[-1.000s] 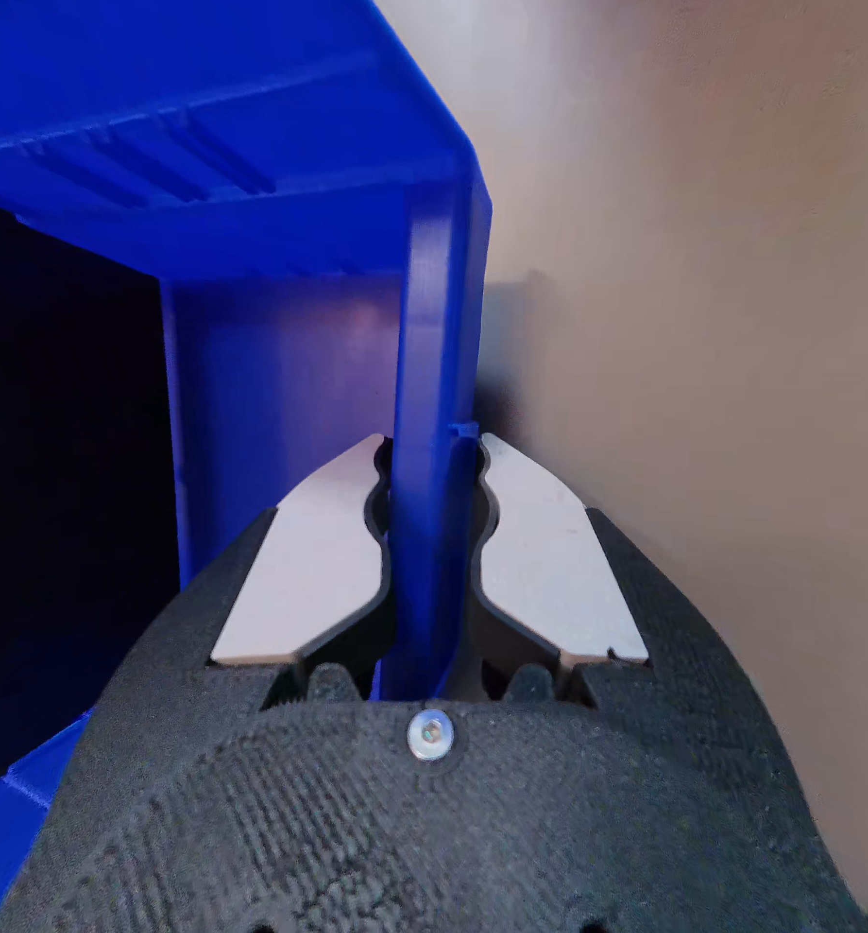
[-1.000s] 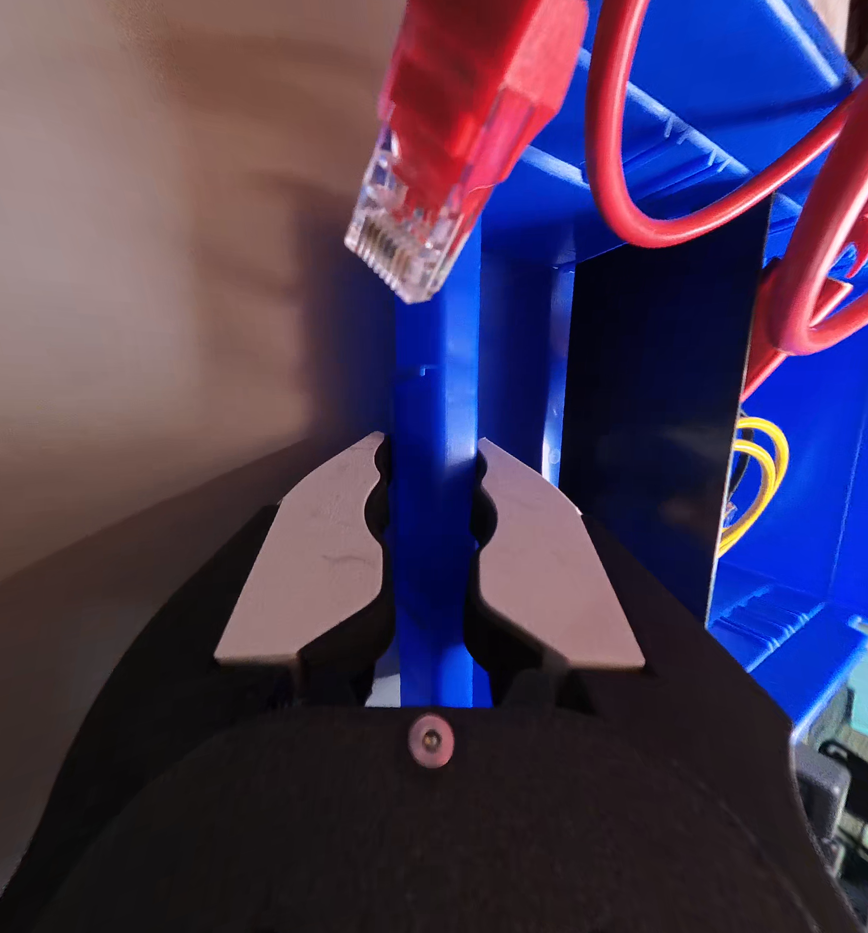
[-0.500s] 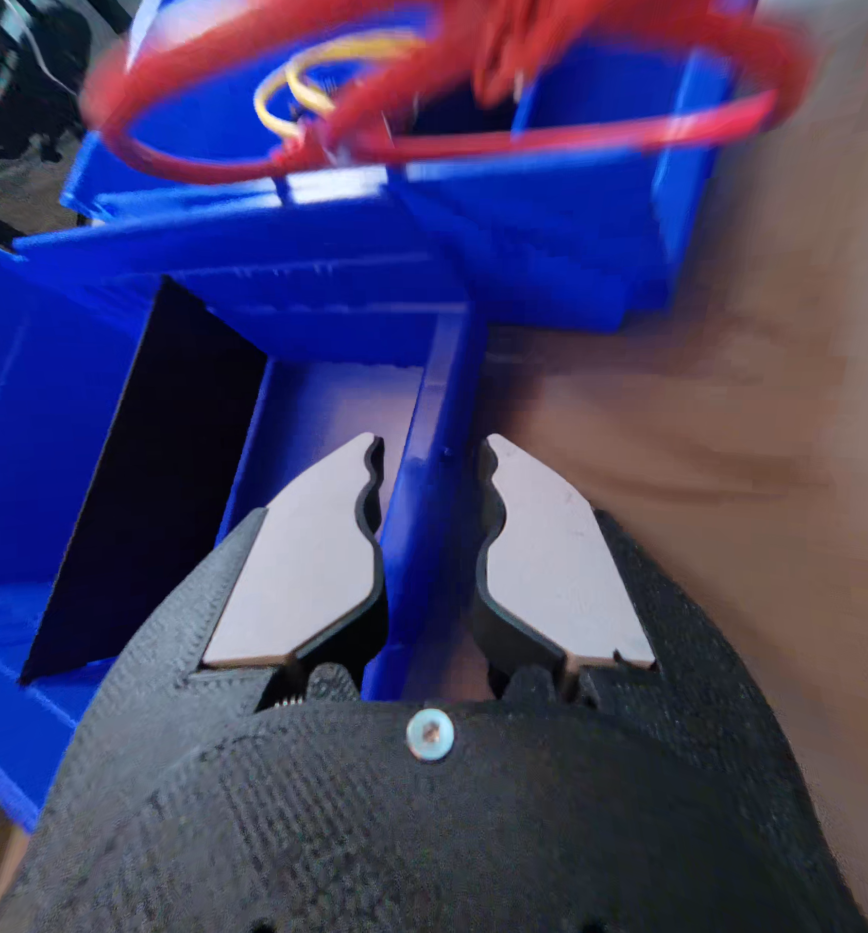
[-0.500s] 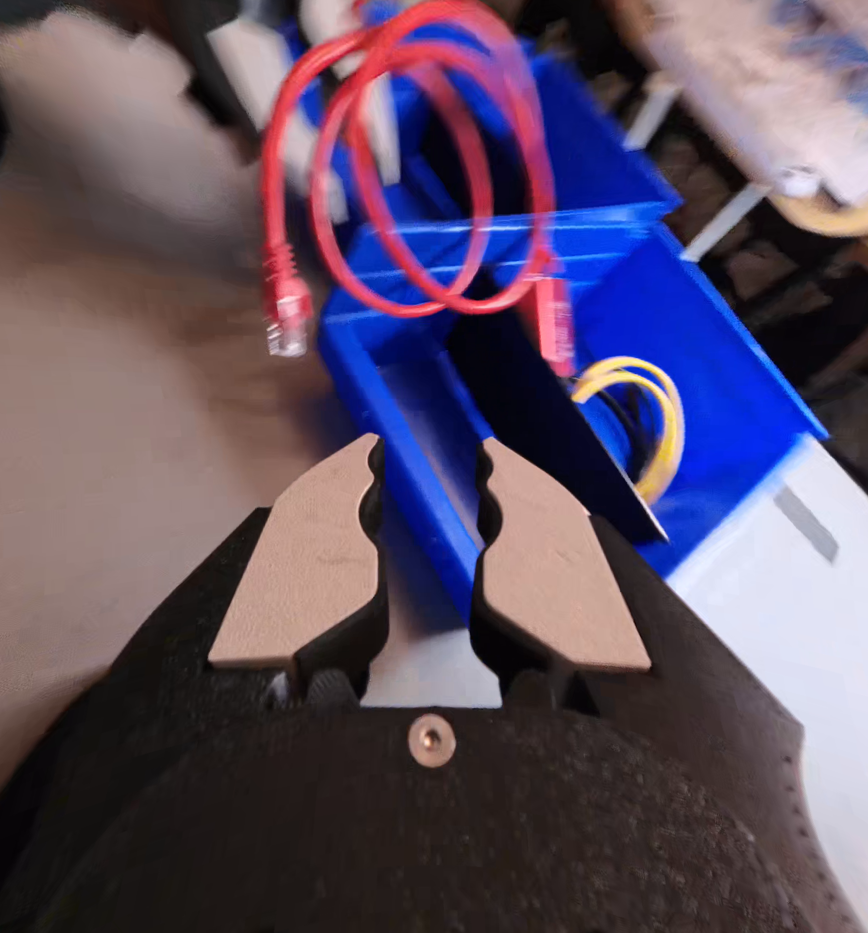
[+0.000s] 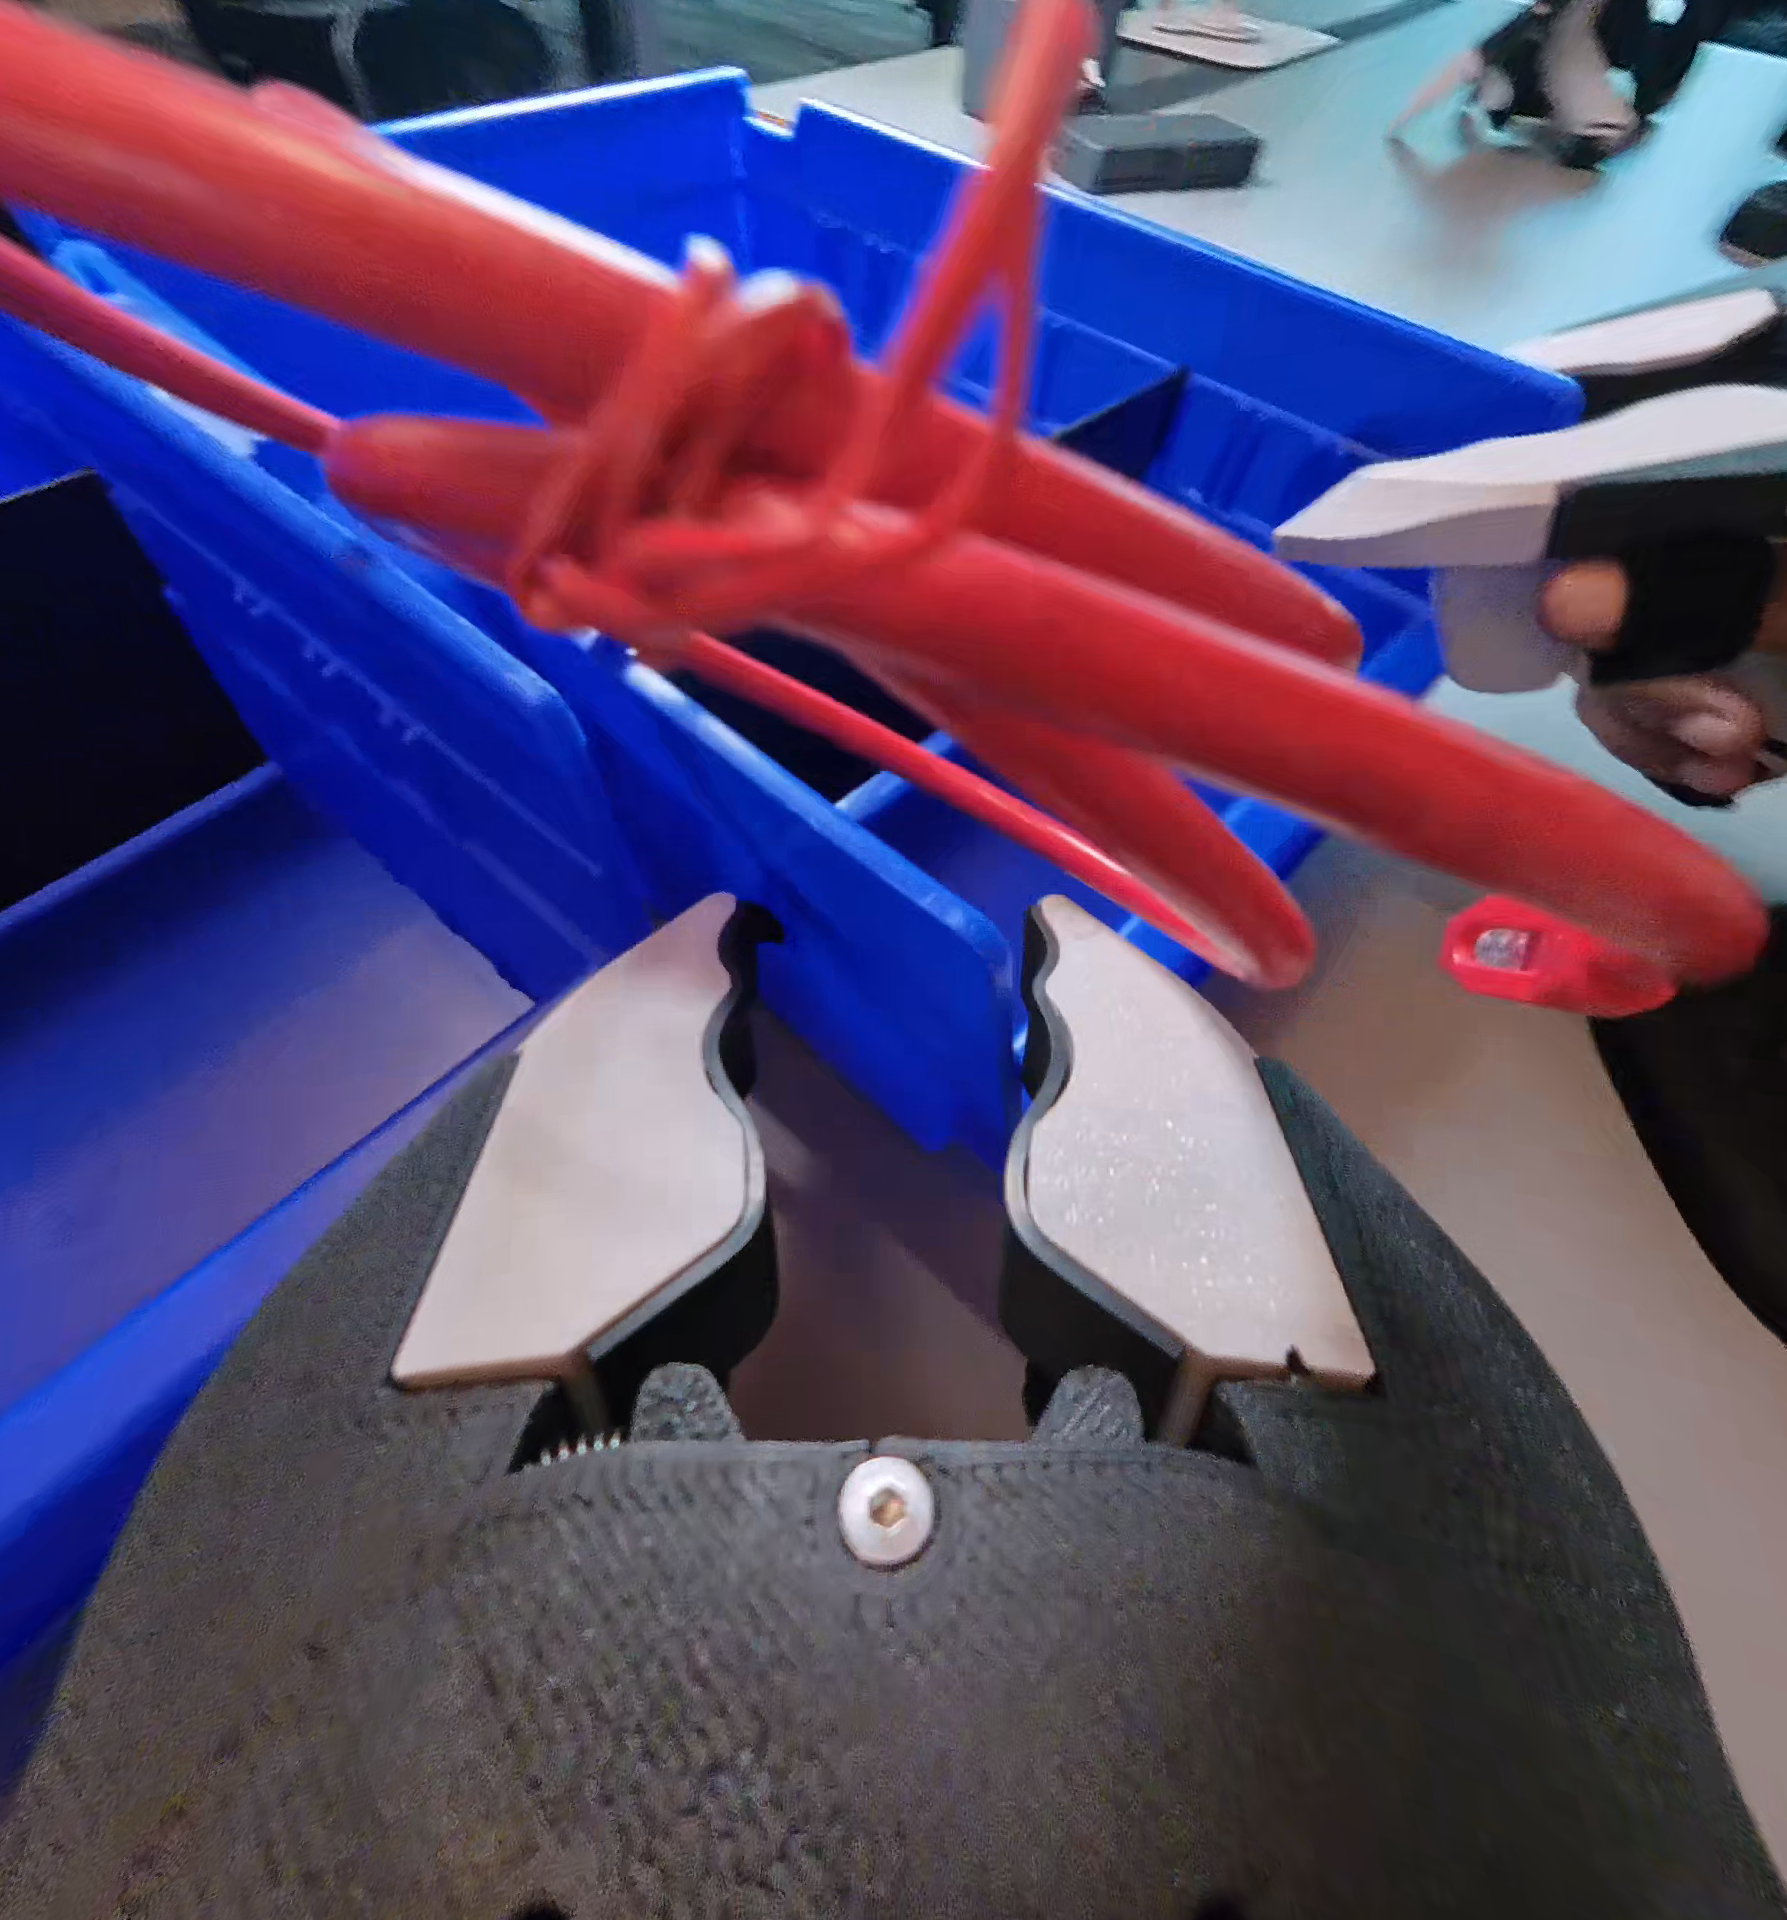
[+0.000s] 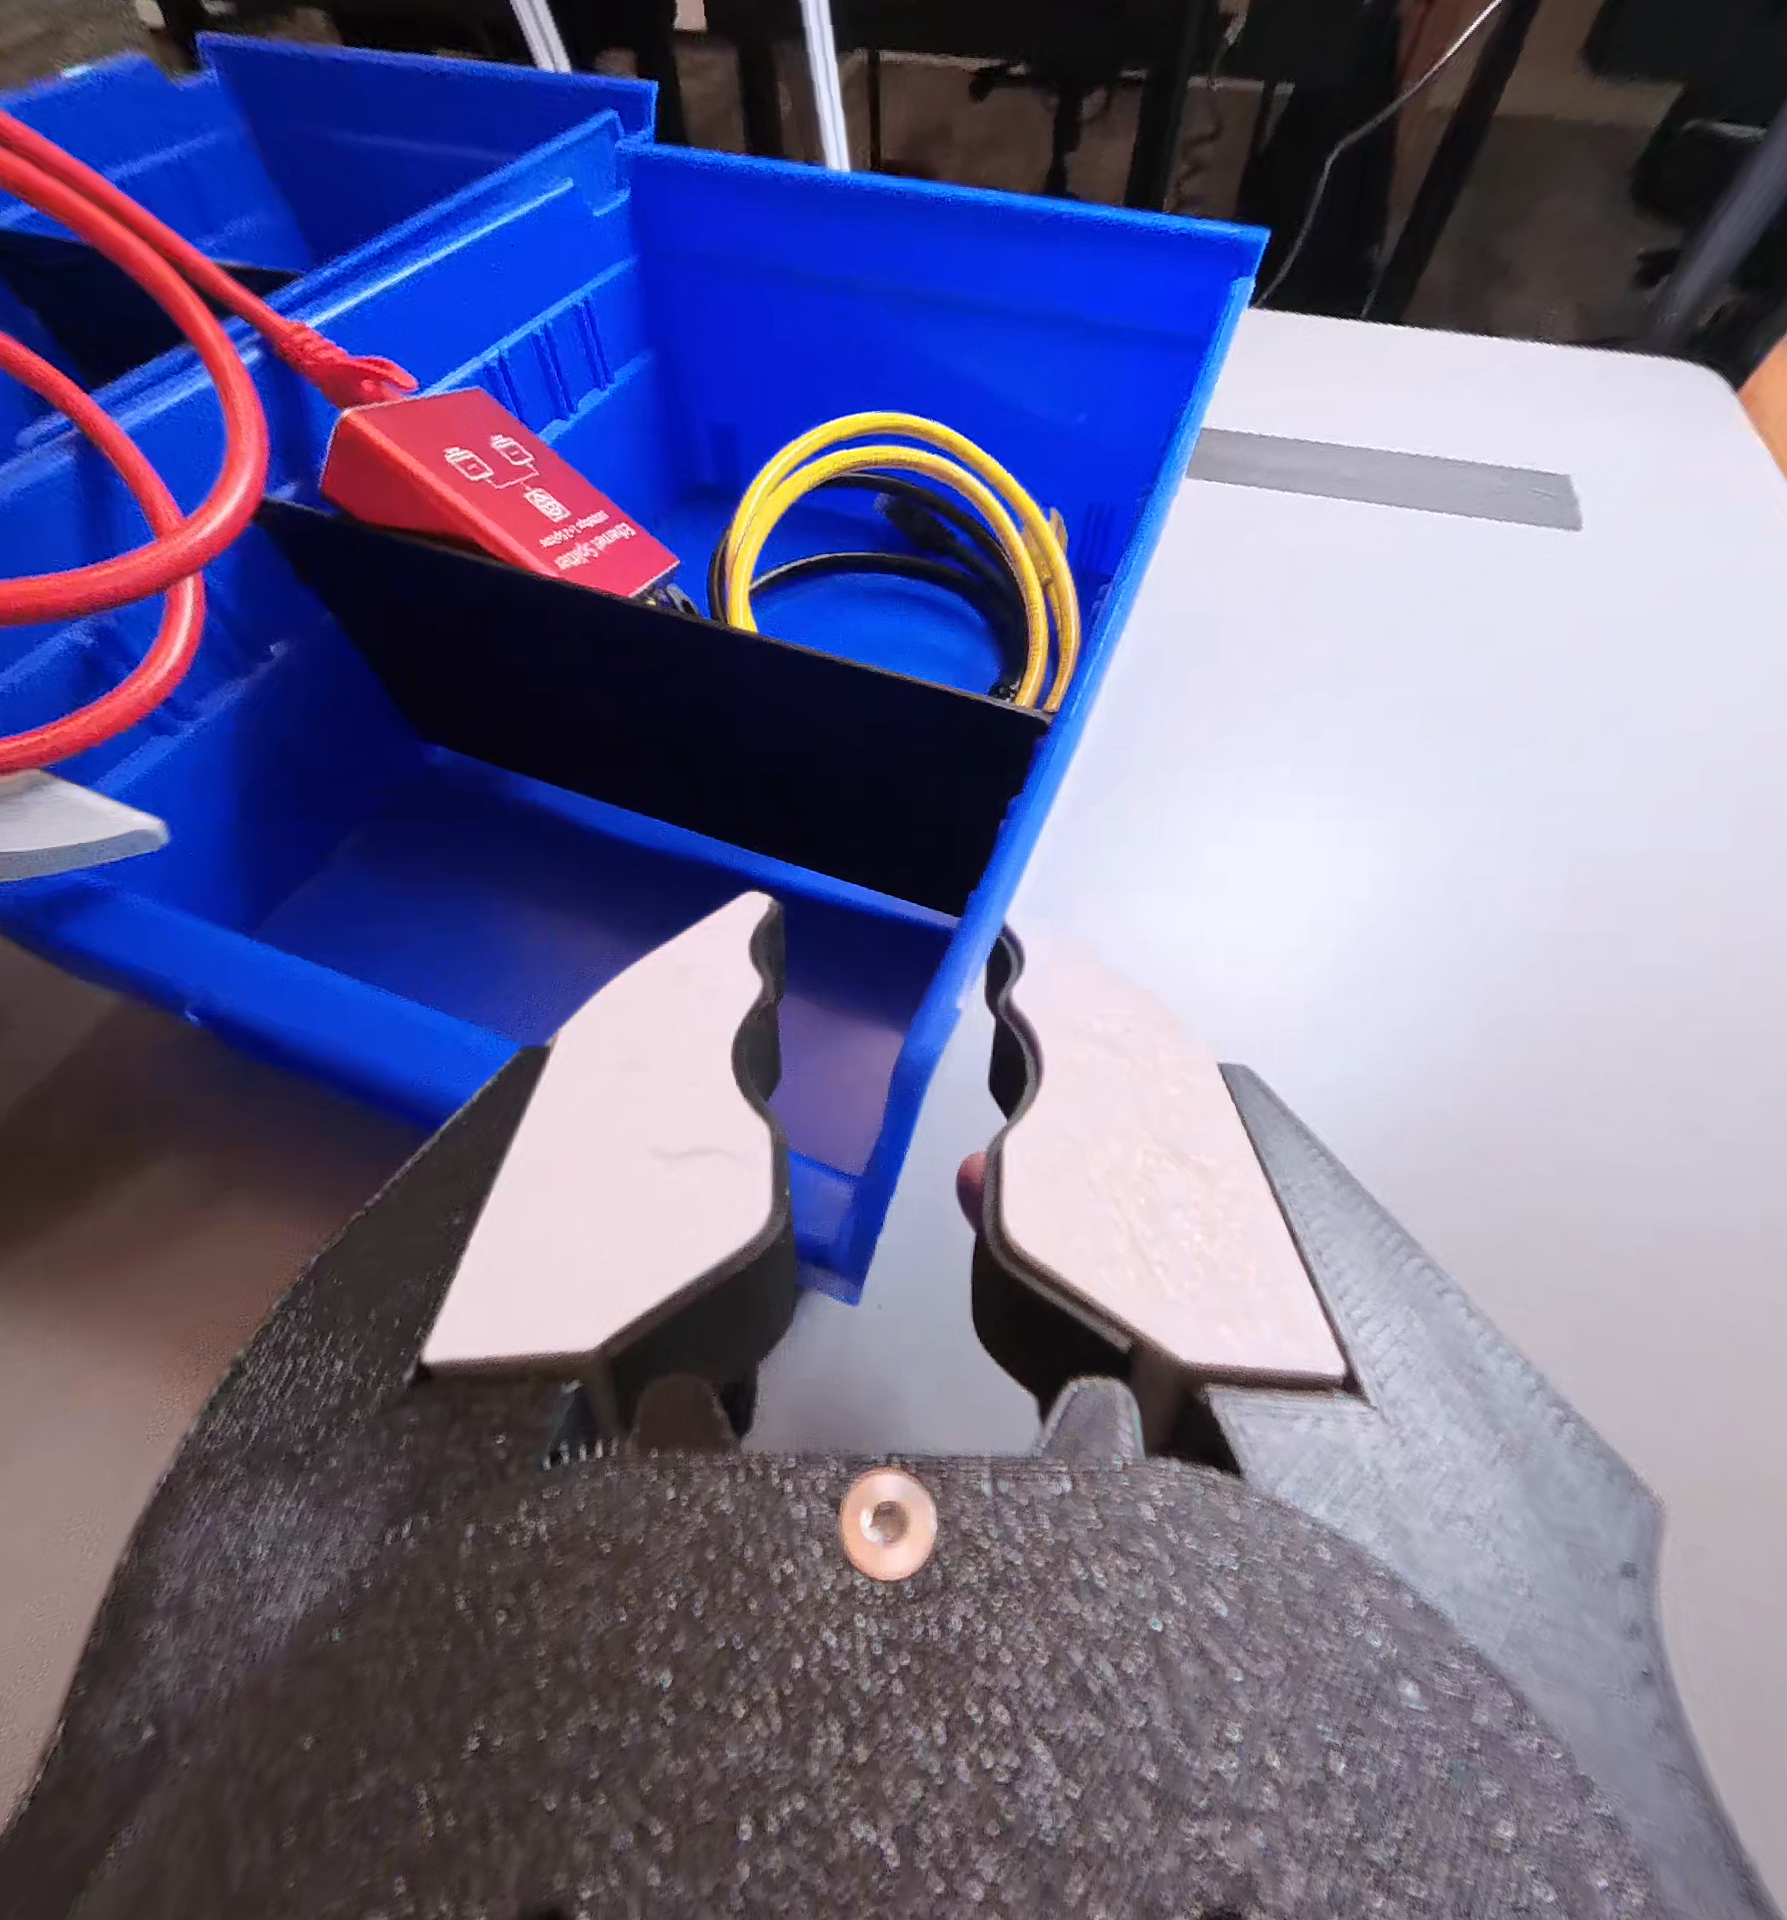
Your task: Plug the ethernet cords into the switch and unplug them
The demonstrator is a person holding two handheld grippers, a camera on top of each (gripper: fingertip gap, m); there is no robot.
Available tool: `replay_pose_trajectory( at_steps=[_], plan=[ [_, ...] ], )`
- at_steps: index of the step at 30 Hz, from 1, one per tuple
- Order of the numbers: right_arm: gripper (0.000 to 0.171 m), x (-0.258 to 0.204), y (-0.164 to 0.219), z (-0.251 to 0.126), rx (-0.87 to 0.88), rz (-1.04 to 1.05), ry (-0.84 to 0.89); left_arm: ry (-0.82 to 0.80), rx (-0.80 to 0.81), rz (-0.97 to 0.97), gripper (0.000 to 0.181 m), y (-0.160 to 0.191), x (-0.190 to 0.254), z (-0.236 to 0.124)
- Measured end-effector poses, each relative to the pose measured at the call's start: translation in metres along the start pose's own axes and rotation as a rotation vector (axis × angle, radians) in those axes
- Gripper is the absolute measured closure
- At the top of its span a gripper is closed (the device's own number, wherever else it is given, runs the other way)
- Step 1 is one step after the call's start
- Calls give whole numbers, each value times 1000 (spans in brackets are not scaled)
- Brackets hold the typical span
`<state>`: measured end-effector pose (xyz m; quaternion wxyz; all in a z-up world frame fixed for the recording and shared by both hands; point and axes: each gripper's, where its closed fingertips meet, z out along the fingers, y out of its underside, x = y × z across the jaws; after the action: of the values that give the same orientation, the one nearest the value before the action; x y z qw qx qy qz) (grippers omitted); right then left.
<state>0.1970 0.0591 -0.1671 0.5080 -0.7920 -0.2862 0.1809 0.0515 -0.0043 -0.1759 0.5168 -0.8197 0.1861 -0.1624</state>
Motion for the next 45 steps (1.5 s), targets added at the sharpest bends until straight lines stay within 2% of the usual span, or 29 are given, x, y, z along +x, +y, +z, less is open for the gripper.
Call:
replay_pose_trajectory(
  at_steps=[4,5,8,10,12,17,20,23,26,29,32,35,39,45],
  plan=[
    [157,14,-4,-6,34,22,74,-86,43,-80,137,-6,-6,9],
    [157,15,-4,-8,40,30,80,-91,54,-99,144,-8,-6,11],
    [158,21,-6,-21,56,24,119,-134,56,-42,150,-12,-2,12],
    [157,21,-17,-34,81,1,134,-156,67,14,160,-19,3,7],
    [156,16,-31,-46,112,-3,126,-150,107,7,161,-35,5,-5],
    [154,-15,-98,-76,270,-42,96,-217,253,77,163,-98,-3,-62],
    [152,-53,-148,-84,367,-87,36,-304,326,111,163,-129,-21,-116],
    [151,-107,-186,-72,403,-107,-86,-392,370,95,164,-141,-50,-178],
    [151,-174,-208,-47,405,-131,-206,-517,365,65,164,-129,-88,-240],
    [150,-245,-213,-18,383,-140,-324,-644,333,32,165,-102,-124,-299],
    [149,-309,-203,11,333,-127,-431,-738,293,-15,166,-69,-159,-347],
    [148,-360,-183,38,265,-100,-513,-792,275,-82,167,-35,-188,-379],
    [147,-399,-143,73,176,-66,-568,-822,232,-139,170,10,-218,-393],
    [147,-403,-89,117,65,-78,-544,-794,173,-225,171,74,-247,-360]
  ],
)
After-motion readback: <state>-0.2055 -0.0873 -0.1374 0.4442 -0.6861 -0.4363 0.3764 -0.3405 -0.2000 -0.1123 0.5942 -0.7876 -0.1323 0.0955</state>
